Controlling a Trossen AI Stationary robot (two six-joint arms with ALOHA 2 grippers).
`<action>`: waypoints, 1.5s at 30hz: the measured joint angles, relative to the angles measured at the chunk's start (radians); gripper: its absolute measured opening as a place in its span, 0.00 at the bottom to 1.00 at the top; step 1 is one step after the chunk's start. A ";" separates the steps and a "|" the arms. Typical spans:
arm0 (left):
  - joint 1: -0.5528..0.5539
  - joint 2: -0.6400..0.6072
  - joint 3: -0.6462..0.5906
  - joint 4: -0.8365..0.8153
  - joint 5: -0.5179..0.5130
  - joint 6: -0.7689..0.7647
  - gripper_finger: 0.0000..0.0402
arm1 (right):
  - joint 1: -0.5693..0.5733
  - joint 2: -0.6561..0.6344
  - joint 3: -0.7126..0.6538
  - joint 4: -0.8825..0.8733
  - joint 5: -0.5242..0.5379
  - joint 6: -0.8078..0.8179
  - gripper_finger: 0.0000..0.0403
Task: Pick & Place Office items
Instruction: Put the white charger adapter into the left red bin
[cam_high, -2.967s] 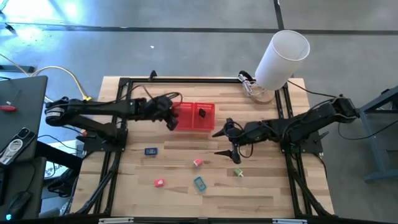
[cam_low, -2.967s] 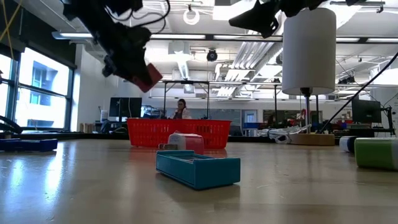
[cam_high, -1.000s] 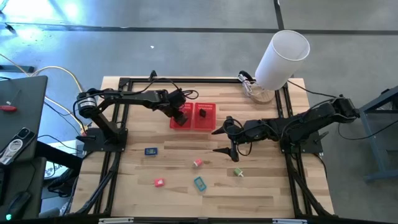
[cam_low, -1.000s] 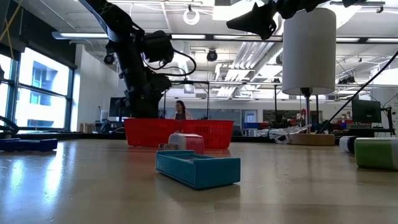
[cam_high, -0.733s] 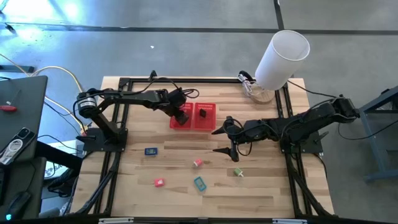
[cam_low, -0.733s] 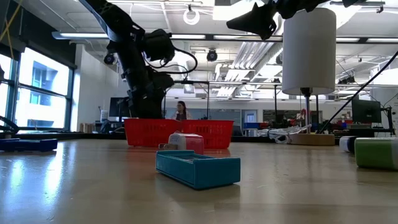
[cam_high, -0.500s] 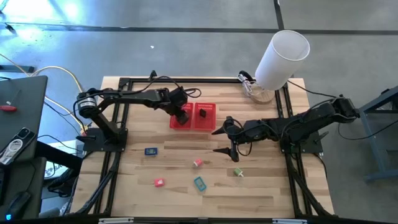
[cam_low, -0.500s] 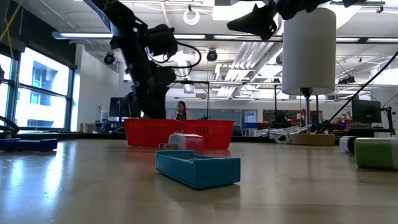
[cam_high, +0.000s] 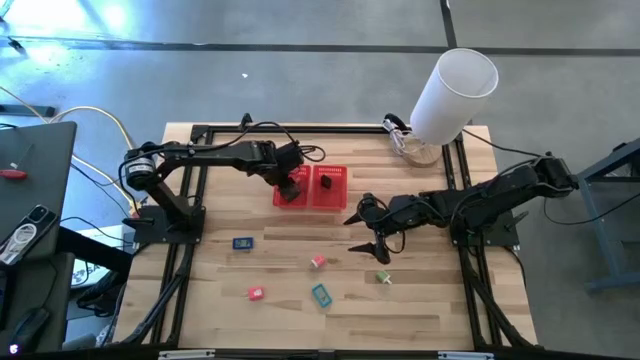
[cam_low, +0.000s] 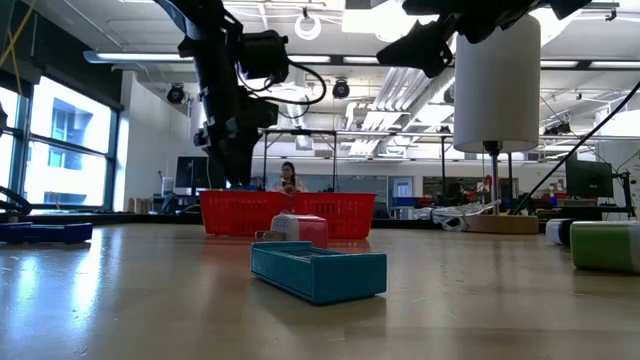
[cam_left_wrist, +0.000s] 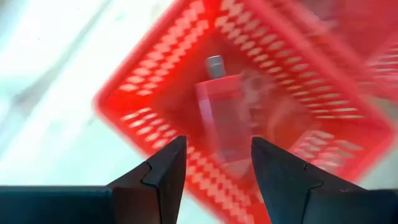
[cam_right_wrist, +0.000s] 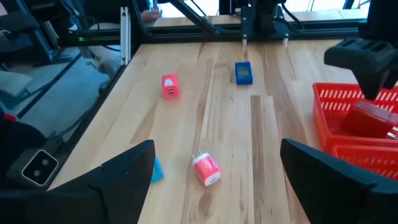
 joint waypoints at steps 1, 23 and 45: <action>0.000 -0.002 0.000 -0.009 -0.015 0.000 0.43 | 0.001 0.000 0.000 0.000 0.000 0.000 0.83; -0.197 -0.161 0.001 -0.215 -0.141 -0.140 0.43 | 0.001 -0.227 0.000 -0.422 0.112 0.460 0.83; -0.354 -0.161 0.001 -0.222 -0.213 -0.236 0.43 | -0.126 -0.214 0.000 -1.212 0.272 1.148 0.83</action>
